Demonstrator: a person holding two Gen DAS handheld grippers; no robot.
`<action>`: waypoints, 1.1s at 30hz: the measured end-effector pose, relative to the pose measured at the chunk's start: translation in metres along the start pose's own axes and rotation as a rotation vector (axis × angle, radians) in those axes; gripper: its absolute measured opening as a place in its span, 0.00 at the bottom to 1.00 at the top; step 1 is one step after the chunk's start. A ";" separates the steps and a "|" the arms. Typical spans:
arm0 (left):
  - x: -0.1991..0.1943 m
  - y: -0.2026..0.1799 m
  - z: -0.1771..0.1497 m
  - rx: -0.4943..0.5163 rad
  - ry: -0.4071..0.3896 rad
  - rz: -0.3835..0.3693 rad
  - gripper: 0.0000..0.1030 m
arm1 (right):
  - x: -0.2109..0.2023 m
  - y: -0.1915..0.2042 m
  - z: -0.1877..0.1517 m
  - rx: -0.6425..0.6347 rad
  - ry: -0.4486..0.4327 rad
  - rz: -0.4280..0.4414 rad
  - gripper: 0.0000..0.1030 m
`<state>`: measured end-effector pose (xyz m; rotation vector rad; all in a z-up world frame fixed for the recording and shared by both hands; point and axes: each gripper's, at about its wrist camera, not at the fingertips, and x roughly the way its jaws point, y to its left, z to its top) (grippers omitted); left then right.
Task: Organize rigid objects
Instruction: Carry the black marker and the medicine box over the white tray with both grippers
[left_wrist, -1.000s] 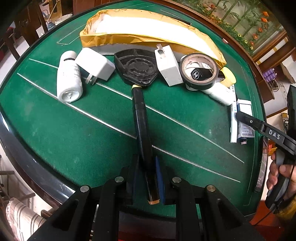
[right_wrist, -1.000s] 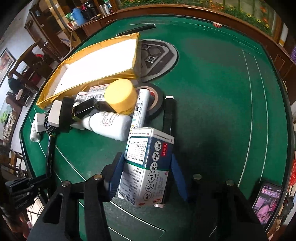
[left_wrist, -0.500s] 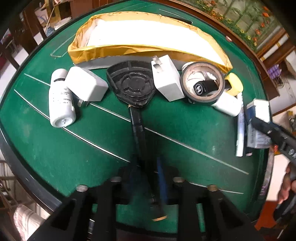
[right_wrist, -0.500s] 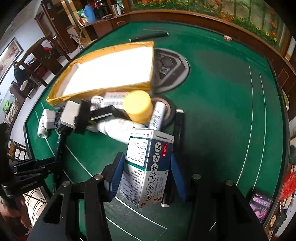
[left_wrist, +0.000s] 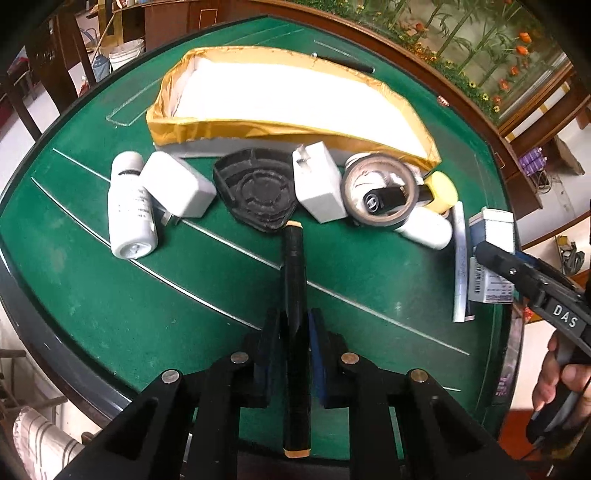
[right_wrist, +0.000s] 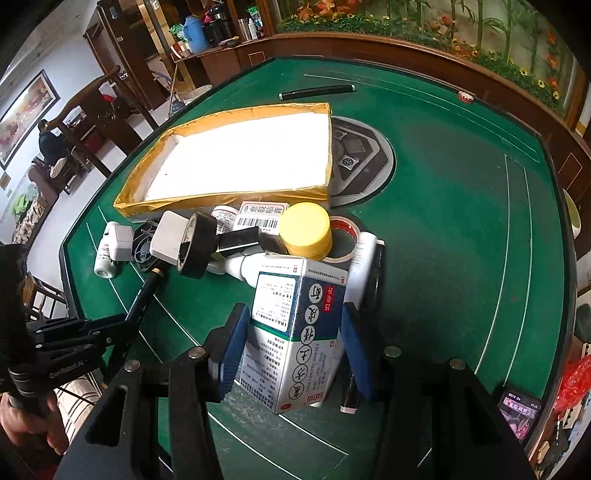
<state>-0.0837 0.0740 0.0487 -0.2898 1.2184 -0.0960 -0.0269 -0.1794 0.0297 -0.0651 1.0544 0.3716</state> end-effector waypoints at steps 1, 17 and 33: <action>-0.003 0.001 0.000 -0.001 -0.005 -0.003 0.15 | -0.001 0.000 0.000 -0.001 -0.002 0.001 0.48; -0.019 -0.012 0.014 -0.004 -0.060 -0.020 0.15 | -0.008 0.003 0.005 -0.007 -0.030 0.001 0.48; -0.032 -0.013 0.029 -0.010 -0.101 -0.026 0.15 | -0.012 0.006 0.012 -0.007 -0.053 0.009 0.48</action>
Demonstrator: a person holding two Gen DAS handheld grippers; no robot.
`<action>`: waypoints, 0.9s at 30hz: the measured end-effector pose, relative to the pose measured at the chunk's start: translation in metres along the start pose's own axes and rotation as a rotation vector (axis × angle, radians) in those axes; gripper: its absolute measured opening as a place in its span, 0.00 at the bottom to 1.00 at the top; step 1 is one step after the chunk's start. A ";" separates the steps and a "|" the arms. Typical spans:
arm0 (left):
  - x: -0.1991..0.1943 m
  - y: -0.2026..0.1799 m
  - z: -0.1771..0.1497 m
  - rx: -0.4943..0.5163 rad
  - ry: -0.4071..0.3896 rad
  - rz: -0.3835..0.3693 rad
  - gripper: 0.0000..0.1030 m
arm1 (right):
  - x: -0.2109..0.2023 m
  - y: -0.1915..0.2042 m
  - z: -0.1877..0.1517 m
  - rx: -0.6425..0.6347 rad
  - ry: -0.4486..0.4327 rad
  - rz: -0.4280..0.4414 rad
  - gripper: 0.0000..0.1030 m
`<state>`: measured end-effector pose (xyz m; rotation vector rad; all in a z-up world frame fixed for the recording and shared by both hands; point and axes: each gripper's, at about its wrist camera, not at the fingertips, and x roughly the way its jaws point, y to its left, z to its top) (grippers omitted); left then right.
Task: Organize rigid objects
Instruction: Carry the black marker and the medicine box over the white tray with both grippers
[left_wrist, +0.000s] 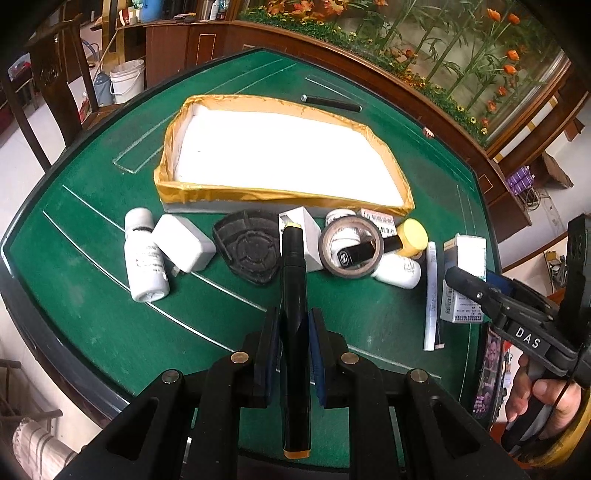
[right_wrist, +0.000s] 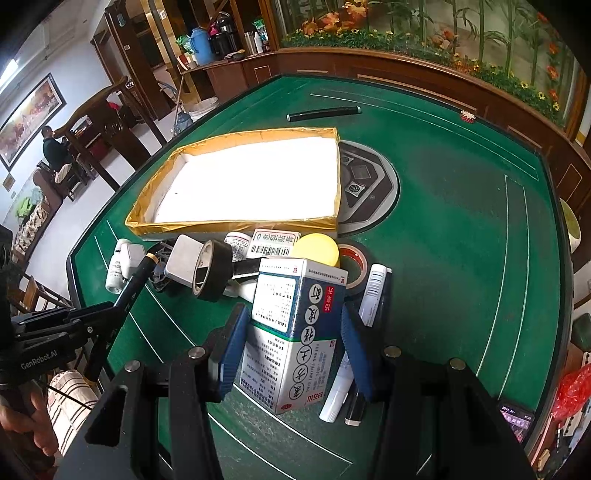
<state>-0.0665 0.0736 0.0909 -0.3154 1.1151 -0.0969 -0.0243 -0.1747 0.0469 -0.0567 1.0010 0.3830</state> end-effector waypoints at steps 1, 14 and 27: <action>-0.001 0.000 0.002 -0.002 -0.004 -0.001 0.15 | 0.000 0.000 0.001 0.001 -0.001 0.000 0.48; -0.010 0.006 0.034 -0.005 -0.061 -0.026 0.15 | -0.010 0.015 0.019 -0.017 -0.062 0.008 0.48; 0.005 0.013 0.084 0.031 -0.049 -0.044 0.15 | 0.005 0.035 0.051 0.059 -0.086 0.064 0.48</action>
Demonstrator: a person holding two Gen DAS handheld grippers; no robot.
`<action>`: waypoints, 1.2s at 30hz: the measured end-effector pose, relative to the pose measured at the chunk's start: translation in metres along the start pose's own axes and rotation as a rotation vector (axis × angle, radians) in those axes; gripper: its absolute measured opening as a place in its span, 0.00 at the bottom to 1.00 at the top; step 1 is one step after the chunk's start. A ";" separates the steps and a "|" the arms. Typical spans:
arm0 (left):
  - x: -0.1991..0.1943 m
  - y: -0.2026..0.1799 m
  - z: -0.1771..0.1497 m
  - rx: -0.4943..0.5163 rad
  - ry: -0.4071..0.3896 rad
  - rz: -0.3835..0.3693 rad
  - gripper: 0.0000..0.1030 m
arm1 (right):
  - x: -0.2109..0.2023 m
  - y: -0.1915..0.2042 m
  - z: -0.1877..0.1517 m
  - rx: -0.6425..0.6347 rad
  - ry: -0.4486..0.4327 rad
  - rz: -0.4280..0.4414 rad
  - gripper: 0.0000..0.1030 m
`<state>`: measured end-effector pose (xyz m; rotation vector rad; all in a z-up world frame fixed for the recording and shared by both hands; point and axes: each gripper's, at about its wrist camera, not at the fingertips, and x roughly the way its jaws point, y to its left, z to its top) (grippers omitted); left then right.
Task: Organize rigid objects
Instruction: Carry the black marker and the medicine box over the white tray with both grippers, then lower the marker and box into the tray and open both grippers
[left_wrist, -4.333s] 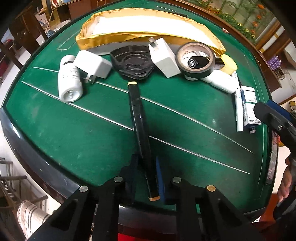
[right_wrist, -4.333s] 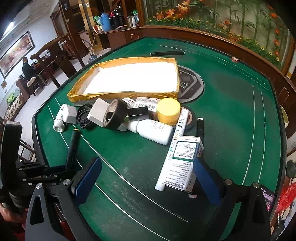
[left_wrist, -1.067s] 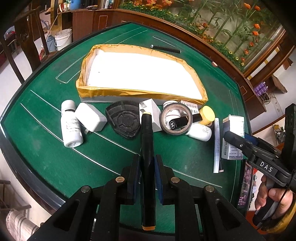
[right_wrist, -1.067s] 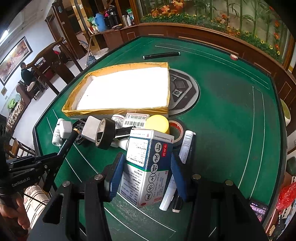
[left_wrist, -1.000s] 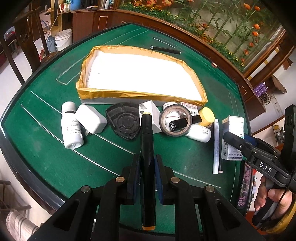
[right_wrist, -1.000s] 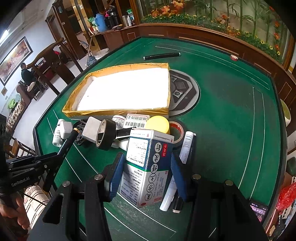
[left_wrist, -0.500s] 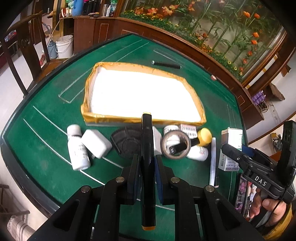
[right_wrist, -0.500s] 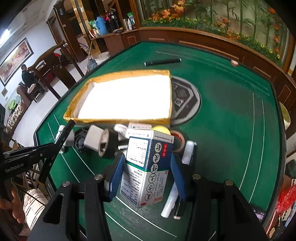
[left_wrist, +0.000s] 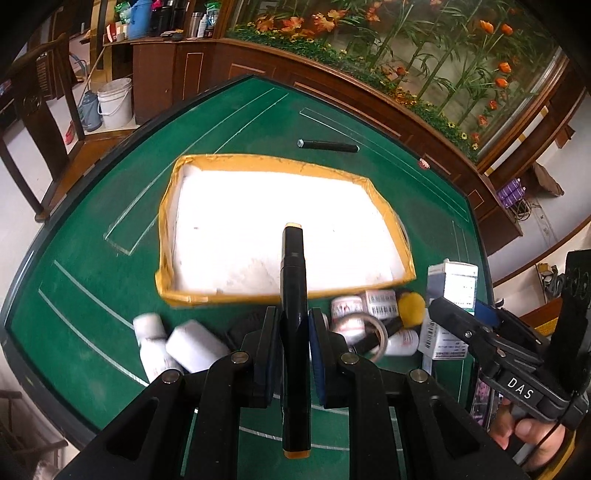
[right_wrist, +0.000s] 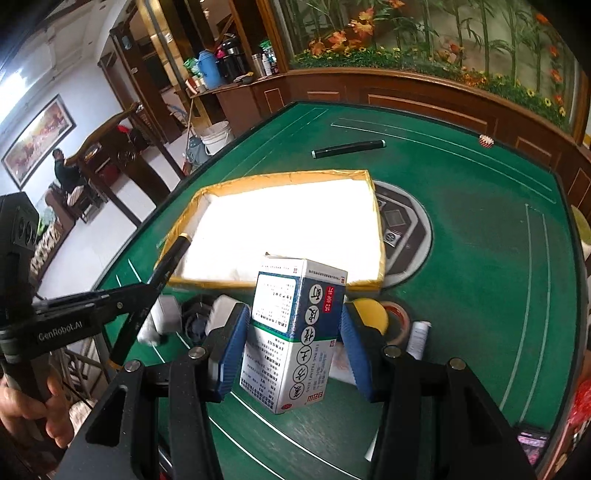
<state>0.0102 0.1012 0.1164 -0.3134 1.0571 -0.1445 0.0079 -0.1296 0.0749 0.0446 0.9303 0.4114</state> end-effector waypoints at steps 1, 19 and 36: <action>0.003 0.002 0.004 0.000 0.005 0.000 0.15 | 0.003 0.003 0.003 0.015 -0.010 0.002 0.48; 0.080 0.044 0.069 0.002 0.096 0.053 0.15 | 0.083 0.025 0.058 0.100 0.005 -0.037 0.48; 0.111 0.069 0.071 0.025 0.133 0.074 0.15 | 0.159 0.029 0.050 0.056 0.160 -0.097 0.48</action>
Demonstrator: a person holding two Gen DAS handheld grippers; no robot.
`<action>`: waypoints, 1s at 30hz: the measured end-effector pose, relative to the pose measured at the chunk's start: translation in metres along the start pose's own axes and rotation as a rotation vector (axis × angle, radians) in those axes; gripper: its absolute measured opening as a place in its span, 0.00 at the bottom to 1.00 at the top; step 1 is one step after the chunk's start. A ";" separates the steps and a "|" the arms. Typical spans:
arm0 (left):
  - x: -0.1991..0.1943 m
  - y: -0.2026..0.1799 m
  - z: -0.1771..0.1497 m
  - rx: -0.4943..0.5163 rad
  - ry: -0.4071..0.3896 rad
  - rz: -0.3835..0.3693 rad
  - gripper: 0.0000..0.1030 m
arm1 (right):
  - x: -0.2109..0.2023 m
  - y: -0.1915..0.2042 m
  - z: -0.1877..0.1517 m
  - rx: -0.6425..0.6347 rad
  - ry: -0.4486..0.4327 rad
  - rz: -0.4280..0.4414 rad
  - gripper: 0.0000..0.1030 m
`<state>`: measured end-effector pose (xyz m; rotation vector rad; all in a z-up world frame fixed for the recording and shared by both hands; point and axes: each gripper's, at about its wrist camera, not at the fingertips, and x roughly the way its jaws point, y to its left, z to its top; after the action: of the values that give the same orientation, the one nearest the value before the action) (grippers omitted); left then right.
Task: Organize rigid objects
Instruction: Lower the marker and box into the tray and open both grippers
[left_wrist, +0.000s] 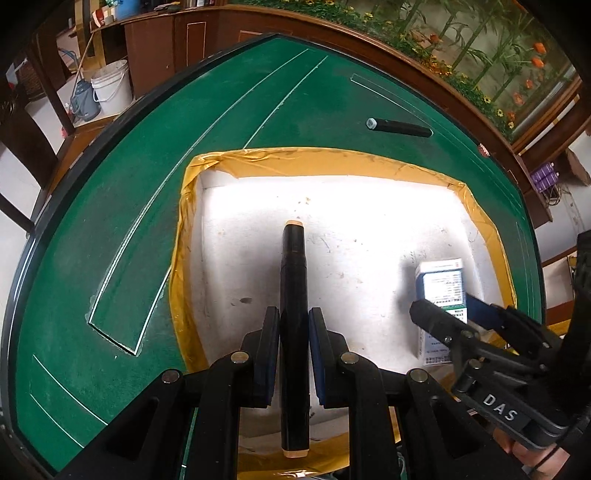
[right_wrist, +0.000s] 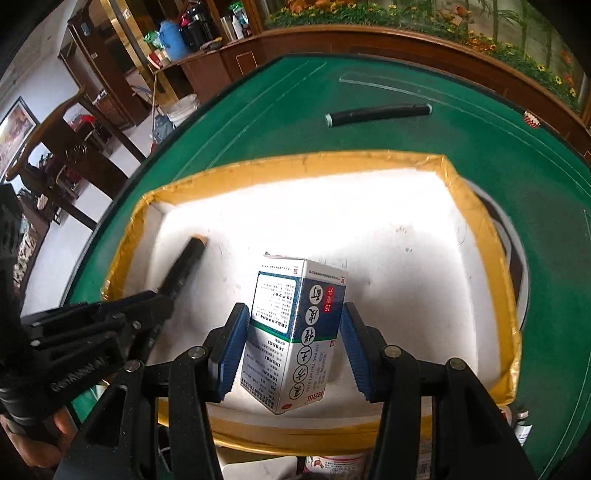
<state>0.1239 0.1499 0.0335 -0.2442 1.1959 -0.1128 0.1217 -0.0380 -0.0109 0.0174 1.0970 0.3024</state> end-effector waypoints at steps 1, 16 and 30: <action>0.000 0.001 0.000 -0.003 -0.001 0.000 0.15 | 0.003 -0.002 -0.002 0.005 0.008 -0.001 0.48; -0.005 0.008 -0.009 -0.037 -0.034 0.043 0.15 | 0.001 0.018 -0.011 -0.070 0.047 0.054 0.48; -0.030 -0.009 -0.021 -0.036 -0.133 0.060 0.52 | -0.050 -0.001 -0.014 -0.062 -0.101 0.034 0.70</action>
<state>0.0936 0.1452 0.0560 -0.2440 1.0727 -0.0225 0.0886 -0.0536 0.0258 -0.0037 0.9875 0.3624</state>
